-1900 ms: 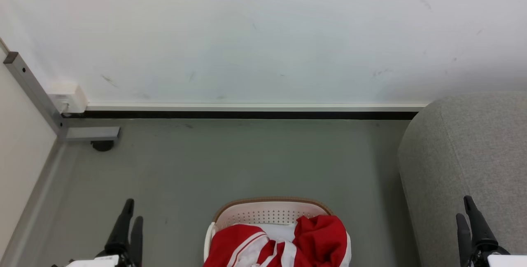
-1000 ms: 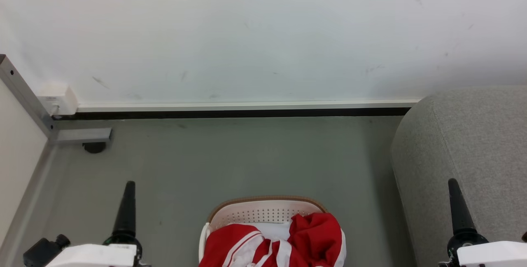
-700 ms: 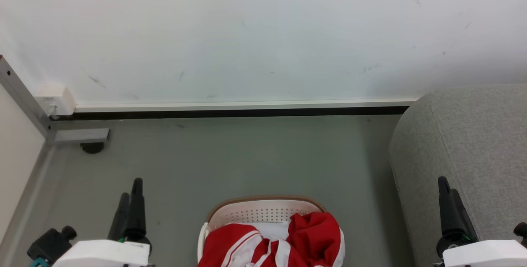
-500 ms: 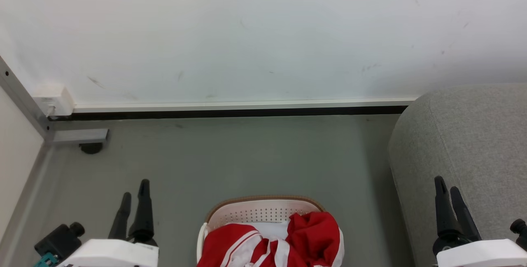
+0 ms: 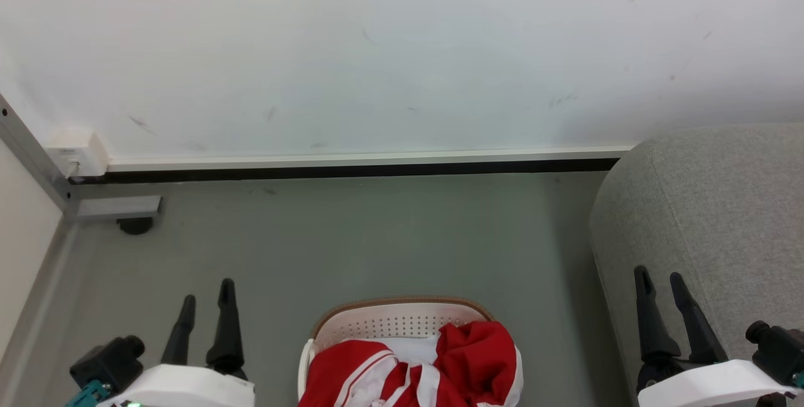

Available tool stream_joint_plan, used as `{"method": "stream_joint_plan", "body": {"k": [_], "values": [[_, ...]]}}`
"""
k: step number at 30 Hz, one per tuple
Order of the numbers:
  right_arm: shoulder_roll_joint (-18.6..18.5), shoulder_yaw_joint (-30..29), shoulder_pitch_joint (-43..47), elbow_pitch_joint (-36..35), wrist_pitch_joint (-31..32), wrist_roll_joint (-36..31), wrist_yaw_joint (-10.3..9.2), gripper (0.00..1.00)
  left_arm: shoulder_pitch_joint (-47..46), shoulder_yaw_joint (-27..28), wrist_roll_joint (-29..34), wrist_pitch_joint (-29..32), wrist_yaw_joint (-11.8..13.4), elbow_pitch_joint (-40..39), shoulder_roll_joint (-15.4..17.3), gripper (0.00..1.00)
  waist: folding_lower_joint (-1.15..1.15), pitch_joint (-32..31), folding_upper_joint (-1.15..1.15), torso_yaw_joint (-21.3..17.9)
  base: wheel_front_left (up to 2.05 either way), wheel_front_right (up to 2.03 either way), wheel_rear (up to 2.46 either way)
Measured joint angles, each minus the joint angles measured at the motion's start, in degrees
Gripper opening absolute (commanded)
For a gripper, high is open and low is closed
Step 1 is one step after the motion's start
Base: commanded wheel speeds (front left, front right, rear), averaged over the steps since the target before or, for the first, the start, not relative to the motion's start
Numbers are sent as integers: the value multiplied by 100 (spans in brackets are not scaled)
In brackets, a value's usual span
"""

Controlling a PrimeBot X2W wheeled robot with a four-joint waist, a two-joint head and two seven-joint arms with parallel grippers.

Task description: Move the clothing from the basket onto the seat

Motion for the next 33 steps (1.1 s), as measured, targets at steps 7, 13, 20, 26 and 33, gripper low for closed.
{"method": "stream_joint_plan", "body": {"k": [7, 13, 20, 26, 33], "values": [[-11, 123, -12, 5, -110, -393, 0, 100, -2, -76, 391, -102, 77, 40, 27, 100, 0, 24, 0, -12, 0, 0, 0], [-26, 225, -54, 40, -194, -705, 0, 100, -18, -111, 715, -192, 102, 60, 64, 100, 0, 50, 0, -31, 0, 0, 0], [-23, 266, -94, 82, -300, -1028, 0, 100, -43, -133, 1078, -279, 109, 88, 82, 100, 0, 77, 0, -60, 0, 0, 0], [-16, 274, -124, 133, -363, -1234, 0, 100, -62, -155, 1415, -367, 125, 121, 89, 100, 0, 112, 0, -87, 0, 0, 0], [-12, 310, -163, 164, -456, -1532, 0, 100, -67, -193, 1770, -455, 152, 125, 83, 100, 0, 131, 0, -114, 0, 0, 0]]}}
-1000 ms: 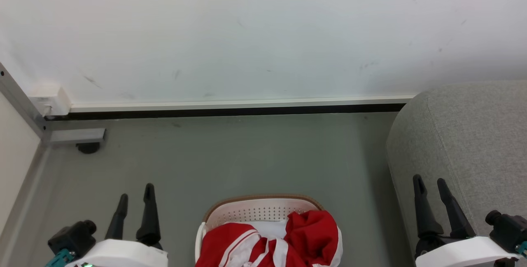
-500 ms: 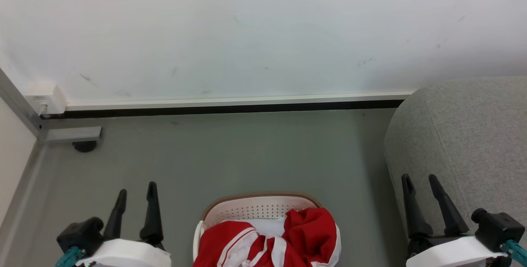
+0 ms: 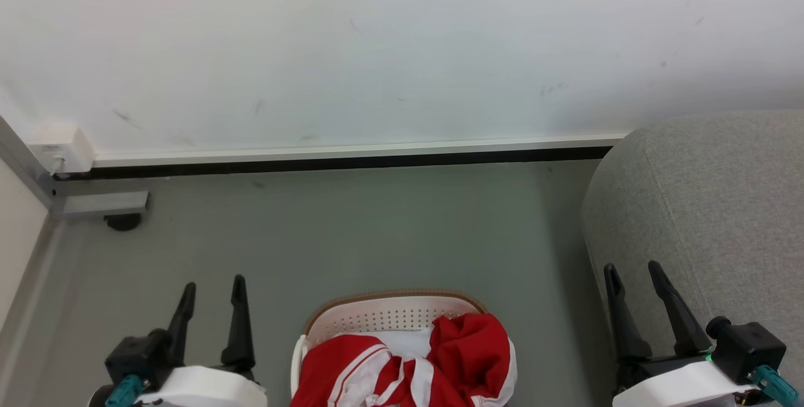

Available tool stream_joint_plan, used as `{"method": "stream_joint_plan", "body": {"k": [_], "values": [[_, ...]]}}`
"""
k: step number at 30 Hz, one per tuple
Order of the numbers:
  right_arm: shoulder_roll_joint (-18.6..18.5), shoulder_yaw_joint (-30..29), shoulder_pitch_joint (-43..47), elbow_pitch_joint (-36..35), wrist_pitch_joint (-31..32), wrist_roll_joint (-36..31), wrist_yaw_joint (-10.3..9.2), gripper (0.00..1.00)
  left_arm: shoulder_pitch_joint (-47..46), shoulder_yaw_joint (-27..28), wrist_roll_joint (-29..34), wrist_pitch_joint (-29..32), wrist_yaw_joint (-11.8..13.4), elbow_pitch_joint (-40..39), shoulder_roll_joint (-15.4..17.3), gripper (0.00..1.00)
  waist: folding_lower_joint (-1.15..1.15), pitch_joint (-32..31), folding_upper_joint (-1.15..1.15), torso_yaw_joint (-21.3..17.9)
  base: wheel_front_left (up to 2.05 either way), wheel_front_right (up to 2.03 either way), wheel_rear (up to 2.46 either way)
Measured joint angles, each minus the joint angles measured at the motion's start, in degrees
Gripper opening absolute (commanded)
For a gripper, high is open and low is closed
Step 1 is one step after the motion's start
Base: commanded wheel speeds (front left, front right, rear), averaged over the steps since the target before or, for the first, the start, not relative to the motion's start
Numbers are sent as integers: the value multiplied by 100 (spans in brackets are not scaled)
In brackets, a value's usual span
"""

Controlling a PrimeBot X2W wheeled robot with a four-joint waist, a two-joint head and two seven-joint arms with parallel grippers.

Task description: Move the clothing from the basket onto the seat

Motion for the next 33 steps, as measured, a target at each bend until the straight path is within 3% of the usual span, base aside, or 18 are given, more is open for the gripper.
{"method": "stream_joint_plan", "body": {"k": [33], "values": [[31, 127, -43, 11, -334, -989, 0, 100, 3, 30, 1218, -338, 49, -55, -103, 100, 0, -49, 0, -94, 0, 0, 0]]}}
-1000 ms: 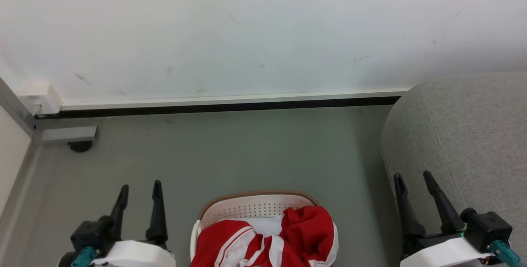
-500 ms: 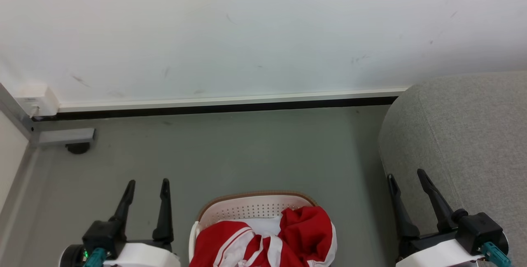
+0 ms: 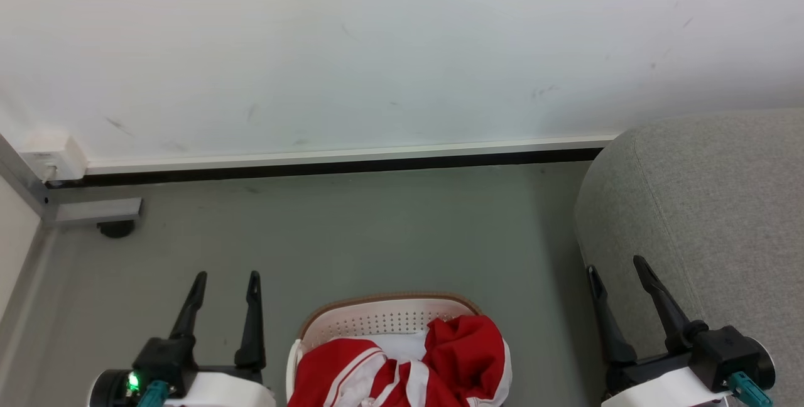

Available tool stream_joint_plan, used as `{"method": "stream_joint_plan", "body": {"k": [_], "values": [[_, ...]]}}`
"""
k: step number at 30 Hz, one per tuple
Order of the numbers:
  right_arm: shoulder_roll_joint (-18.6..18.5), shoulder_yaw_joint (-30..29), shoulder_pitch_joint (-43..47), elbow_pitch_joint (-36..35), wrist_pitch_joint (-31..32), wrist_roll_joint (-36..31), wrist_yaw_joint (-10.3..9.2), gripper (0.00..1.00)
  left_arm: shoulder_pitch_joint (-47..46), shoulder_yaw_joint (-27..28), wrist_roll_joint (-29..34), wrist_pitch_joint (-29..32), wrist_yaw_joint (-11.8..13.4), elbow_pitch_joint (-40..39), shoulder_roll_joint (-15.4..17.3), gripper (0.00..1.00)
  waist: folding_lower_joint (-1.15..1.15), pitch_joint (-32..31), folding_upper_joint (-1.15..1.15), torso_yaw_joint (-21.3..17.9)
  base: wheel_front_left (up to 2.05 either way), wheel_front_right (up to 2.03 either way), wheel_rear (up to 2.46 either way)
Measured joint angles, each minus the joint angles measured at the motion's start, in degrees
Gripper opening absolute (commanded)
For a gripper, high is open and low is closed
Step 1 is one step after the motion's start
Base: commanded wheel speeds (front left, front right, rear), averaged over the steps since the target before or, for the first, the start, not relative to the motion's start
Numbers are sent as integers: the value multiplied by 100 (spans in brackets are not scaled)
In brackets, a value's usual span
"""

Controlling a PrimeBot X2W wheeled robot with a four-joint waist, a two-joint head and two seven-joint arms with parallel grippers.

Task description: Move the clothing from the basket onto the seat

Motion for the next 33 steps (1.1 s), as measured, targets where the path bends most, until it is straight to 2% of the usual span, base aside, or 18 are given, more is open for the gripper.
{"method": "stream_joint_plan", "body": {"k": [21, 33], "values": [[26, -75, -14, 15, -1, 66, 0, 100, 0, 112, -2, 0, -77, -7, -55, 100, 0, 42, 0, -57, 0, 0, 0], [38, -160, -158, -86, -1, 140, 0, 100, -187, 140, -77, 0, -202, 238, -69, 100, 0, 419, 0, -307, 0, 0, 0]]}}
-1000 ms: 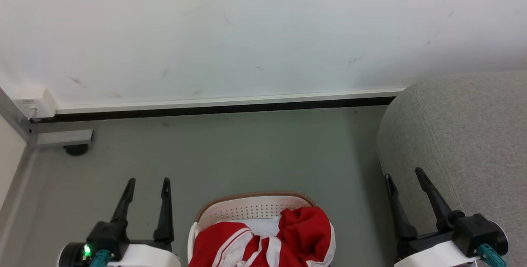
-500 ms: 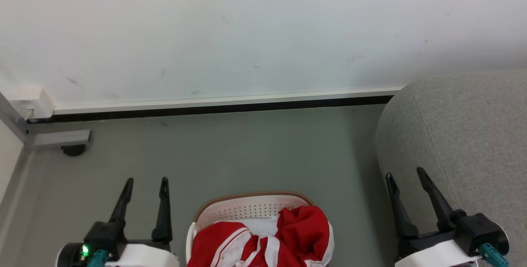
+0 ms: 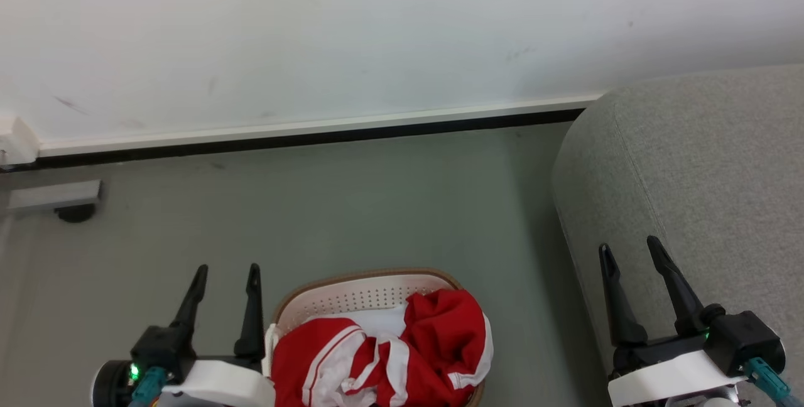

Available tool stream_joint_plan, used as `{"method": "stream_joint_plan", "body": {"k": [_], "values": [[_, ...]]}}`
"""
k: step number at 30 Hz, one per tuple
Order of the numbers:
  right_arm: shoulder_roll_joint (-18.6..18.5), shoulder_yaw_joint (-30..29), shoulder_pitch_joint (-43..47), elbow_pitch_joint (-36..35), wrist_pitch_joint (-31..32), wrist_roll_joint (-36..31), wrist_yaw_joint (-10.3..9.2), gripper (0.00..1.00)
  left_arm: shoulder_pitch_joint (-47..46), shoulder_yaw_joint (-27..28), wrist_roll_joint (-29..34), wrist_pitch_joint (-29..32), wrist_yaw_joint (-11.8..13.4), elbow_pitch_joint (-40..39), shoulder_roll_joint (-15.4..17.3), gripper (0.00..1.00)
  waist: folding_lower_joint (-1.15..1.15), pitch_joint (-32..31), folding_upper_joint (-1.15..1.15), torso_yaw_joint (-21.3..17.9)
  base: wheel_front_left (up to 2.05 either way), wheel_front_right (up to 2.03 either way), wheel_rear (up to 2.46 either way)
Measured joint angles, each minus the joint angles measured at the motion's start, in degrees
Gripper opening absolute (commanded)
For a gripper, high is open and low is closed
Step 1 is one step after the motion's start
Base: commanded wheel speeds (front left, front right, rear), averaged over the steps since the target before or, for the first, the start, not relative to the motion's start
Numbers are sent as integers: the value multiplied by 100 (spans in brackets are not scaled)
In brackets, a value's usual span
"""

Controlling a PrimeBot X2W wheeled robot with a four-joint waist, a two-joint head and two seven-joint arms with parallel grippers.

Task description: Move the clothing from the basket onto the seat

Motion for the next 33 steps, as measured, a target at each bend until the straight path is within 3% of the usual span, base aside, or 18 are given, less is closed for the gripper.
{"method": "stream_joint_plan", "body": {"k": [8, 18, 24, 33], "values": [[3, -51, -225, -187, -10, 227, 0, 100, -537, -108, 27, -1, -255, 770, 22, 100, 0, 537, 0, -260, 0, 0, 0], [3, -38, -625, -408, -12, 603, 0, 100, -1572, -556, 291, 8, -587, 2372, 326, 100, 1, 1400, 0, -685, 0, 0, 0], [1, -71, -848, -497, -12, 737, 0, 100, -2212, -1022, 424, 402, -753, 3448, 548, 100, 1, 1914, 0, -929, 0, 0, 0], [1, 0, -1165, -542, -12, 933, 0, 100, -2904, -2076, 297, 1169, -808, 4829, 746, 100, 1, 2581, 0, -1232, 0, 0, 0]]}}
